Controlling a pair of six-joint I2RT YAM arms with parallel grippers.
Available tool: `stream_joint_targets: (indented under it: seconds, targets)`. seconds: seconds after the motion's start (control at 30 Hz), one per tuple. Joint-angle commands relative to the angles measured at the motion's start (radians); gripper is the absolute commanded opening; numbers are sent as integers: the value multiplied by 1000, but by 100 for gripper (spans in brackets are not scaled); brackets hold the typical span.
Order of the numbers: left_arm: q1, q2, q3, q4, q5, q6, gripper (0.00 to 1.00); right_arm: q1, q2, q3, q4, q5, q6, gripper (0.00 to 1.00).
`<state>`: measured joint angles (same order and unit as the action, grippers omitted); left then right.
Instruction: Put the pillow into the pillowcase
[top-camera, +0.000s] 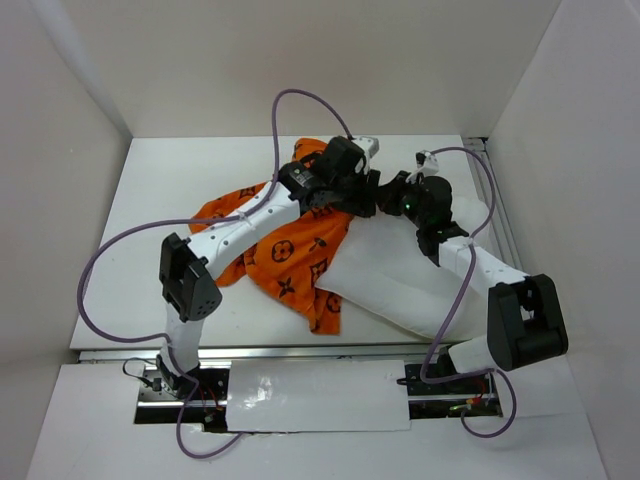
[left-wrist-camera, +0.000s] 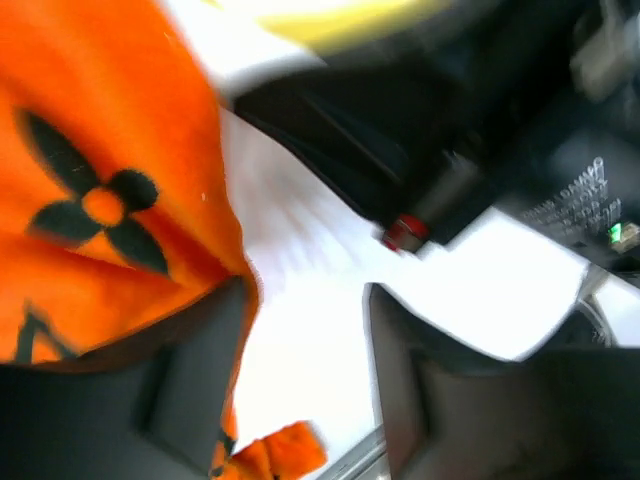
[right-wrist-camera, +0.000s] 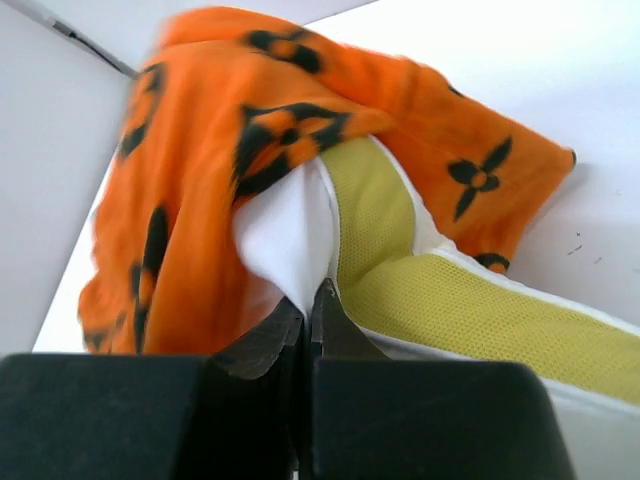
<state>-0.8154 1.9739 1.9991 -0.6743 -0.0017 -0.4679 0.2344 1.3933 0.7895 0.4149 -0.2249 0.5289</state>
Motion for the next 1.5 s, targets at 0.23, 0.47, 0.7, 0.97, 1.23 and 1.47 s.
stream_joint_targets:
  seconds: [0.23,0.47,0.7,0.97,1.23,1.47]
  targets:
    - [71,9,194,-48,-167,72,93,15,-50,47,111,-103,-104,0]
    - [121,118,357,-59,-156,153,97,108,-91,66,59,-83,-292,0]
    - [174,164,366,-70,-221,97,96,167,-109,90,10,6,-323,0]
    - [179,175,303,-51,-199,120,72,203,-128,90,22,-13,-355,0]
    - [147,195,326,-41,-222,161,0,223,-109,105,4,19,-365,0]
    - [98,105,313,47,-167,209,0,223,-68,151,16,48,-339,0]
